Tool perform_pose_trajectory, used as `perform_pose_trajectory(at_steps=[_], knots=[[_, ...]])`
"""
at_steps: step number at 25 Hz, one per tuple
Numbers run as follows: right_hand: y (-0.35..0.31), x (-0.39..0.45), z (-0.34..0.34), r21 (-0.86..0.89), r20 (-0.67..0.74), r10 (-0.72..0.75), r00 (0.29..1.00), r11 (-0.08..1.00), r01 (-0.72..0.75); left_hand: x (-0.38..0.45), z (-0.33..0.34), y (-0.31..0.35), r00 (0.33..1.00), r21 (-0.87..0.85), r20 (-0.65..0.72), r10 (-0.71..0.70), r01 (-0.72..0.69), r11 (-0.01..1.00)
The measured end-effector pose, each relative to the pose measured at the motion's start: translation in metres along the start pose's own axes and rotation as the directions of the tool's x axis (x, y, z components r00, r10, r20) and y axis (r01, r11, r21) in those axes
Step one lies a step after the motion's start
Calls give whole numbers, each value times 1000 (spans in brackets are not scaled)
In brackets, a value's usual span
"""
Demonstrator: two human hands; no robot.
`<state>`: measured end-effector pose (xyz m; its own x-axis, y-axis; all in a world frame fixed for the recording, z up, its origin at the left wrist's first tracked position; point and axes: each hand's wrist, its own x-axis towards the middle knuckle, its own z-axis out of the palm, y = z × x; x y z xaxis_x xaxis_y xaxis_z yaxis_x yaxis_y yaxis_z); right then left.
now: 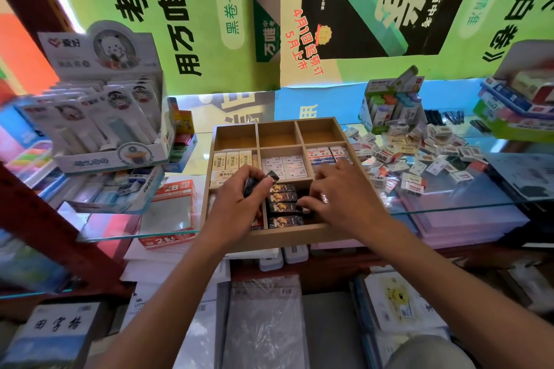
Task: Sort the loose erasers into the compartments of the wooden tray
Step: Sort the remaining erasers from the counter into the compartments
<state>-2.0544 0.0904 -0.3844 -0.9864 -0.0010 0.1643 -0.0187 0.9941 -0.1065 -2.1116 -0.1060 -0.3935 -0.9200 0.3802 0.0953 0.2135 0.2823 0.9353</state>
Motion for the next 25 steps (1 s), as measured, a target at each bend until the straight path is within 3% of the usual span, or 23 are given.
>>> perform_pose_trajectory(at_steps=[4, 8, 11, 13, 15, 18, 19, 20, 22, 23, 24, 25], knots=[[6, -3, -16, 46, 148, -46, 988, 998, 40, 0, -1, 0, 1000, -5, 4, 0, 0, 1000], [-3, 6, -19, -60, 325, -41, 945, 996, 64, 1, 0, 0, 1000, -8, 14, 4, -4, 1000], [2, 12, -14, 87, 464, -31, 885, 996, -11, 0, -1, 0, 1000, 3, 9, 5, -5, 1000], [6, 9, -15, 191, 354, -2, 935, 979, -70, 0, 0, 1, 1000, 2, 16, 2, -2, 1000], [7, 4, -18, 161, 210, 21, 978, 985, -56, -1, -1, 1, 1000, -1, 18, 2, -2, 1000], [1, 3, -13, 0, 273, -40, 961, 999, 41, 0, -2, 0, 1000, 29, 19, 19, -19, 999], [-1, 3, -9, 1, 221, -32, 975, 999, 32, 0, -2, -1, 1000, 40, 20, 22, -23, 999], [-3, 4, -8, 57, 118, -2, 993, 998, -5, 0, -2, -1, 999, 51, 23, 31, -32, 998], [-6, 3, -14, 445, -23, 104, 994, 892, -83, 1, -2, -2, 997, 86, 22, 69, -70, 994], [-10, 4, -18, 669, 24, 117, 993, 736, -103, 1, -2, -2, 995, 109, 26, 93, -96, 989], [-15, 4, -22, 778, 86, 67, 994, 619, -109, 1, -2, -2, 993, 127, 38, 111, -115, 985], [-18, 5, -23, 786, 104, 2, 995, 613, -83, 1, -2, -2, 991, 138, 52, 121, -127, 982]])
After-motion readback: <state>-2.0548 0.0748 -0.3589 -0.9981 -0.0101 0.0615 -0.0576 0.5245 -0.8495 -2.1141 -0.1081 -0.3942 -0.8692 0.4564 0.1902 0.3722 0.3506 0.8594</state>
